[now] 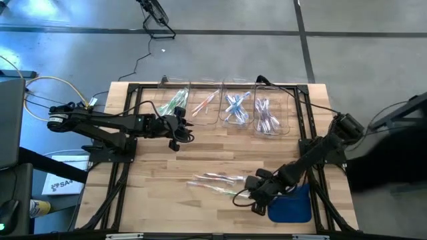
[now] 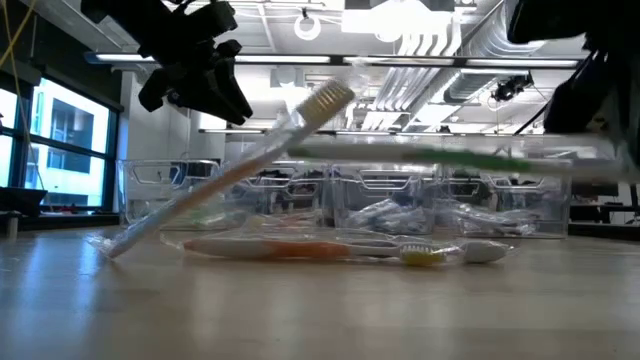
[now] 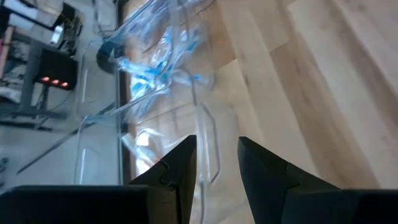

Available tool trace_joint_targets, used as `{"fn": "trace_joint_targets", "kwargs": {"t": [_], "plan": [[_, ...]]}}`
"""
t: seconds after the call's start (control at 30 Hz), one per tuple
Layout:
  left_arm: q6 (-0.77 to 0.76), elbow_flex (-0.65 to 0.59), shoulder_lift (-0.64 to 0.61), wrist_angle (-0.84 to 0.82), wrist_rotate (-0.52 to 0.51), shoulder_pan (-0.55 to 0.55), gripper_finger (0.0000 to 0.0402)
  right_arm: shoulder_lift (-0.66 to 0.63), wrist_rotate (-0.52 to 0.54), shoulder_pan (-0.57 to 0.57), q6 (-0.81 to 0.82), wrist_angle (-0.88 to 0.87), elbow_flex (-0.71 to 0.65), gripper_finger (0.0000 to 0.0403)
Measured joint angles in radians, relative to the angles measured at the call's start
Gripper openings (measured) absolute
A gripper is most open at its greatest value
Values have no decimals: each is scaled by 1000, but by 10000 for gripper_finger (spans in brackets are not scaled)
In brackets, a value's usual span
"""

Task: Pick & Place Toothbrushes
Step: Put the green toothbrush into the left transparent bin

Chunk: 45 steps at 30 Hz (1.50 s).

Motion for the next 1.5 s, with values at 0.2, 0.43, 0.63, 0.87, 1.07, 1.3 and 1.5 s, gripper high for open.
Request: {"fn": "trace_joint_targets", "kwargs": {"t": [0.2, 0.43, 0.63, 0.87, 1.07, 1.3, 1.5], "plan": [[0, 0, 0, 0, -74, 0, 113, -85, 58, 0, -2, -7, 1, 6], [0, 0, 0, 0, -74, 0, 113, -162, 199, 0, -5, -46, 1, 6], [0, 0, 0, 0, -74, 0, 113, -192, 342, -7, -85, -47, 1, 6], [-23, 0, 0, 45, -73, 0, 113, -192, 427, -65, -209, -44, 1, 6], [-88, 0, -1, 210, -48, 2, 113, -198, 524, -128, -337, -25, 1, 6], [-91, 70, -40, 187, 195, 201, 113, -284, 556, -203, -470, -29, 1, 6], [-206, 80, -14, 245, 758, 454, 113, -354, 589, -259, -601, 10, 1, 6]]}}
